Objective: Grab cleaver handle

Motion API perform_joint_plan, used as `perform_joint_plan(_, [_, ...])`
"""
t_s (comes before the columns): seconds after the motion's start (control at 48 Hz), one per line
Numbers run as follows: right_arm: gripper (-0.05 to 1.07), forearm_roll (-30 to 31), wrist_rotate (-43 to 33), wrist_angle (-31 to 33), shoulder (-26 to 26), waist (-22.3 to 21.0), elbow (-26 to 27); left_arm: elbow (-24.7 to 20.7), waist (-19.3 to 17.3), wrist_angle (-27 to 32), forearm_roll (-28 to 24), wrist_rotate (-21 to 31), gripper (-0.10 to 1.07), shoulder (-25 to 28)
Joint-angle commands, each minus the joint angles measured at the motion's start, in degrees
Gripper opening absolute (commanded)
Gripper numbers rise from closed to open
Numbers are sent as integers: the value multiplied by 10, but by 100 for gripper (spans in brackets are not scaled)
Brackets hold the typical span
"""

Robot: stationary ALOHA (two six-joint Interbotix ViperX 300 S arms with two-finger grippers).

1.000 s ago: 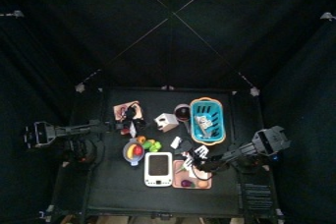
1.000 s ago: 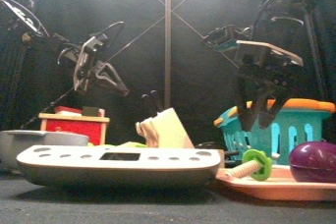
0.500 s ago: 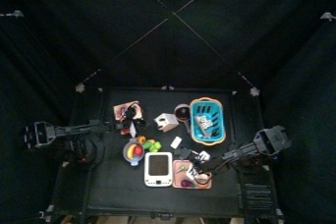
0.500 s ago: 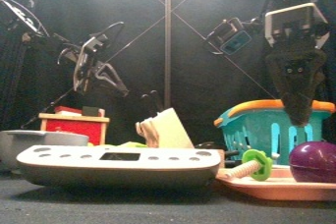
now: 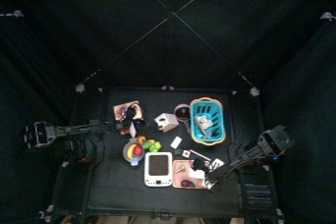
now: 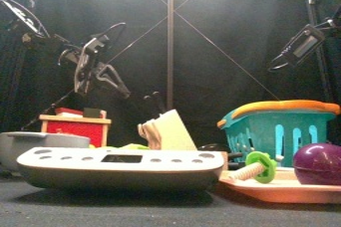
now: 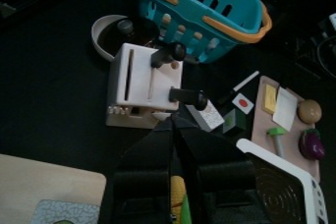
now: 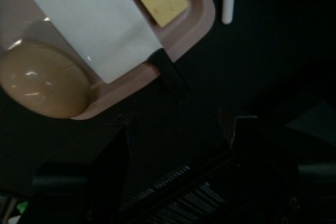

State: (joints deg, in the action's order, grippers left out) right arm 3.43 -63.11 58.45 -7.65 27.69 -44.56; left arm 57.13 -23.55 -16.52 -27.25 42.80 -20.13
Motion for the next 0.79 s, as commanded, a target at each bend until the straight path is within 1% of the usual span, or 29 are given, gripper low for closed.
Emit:
perform_joint_plan(0.0, [96, 3, -2, -21, -20, -1, -9, -5, -2, -2, 0, -1, 44, -4])
perform_joint_plan(0.167, [96, 13, -1, -63, -20, -2, -35, -5, -3, -2, 0, -1, 44, -4])
perform_joint_plan(0.333, [95, 14, 4, -69, -20, -4, -48, -5, -3, -2, 0, -1, 44, -4])
perform_joint_plan(0.417, [87, 14, 4, -75, -20, -4, -49, -6, -3, -2, 0, -1, 44, -4])
perform_joint_plan(0.583, [67, 14, 4, -83, -21, -4, -47, -5, -3, -2, 0, -1, 44, -4])
perform_joint_plan(0.646, [61, 14, 4, -82, -25, -4, -44, -5, -3, -2, 0, -1, 44, -4])
perform_joint_plan(0.771, [54, 14, 4, -76, -47, -4, -36, -4, -3, -2, 0, -1, 44, -4])
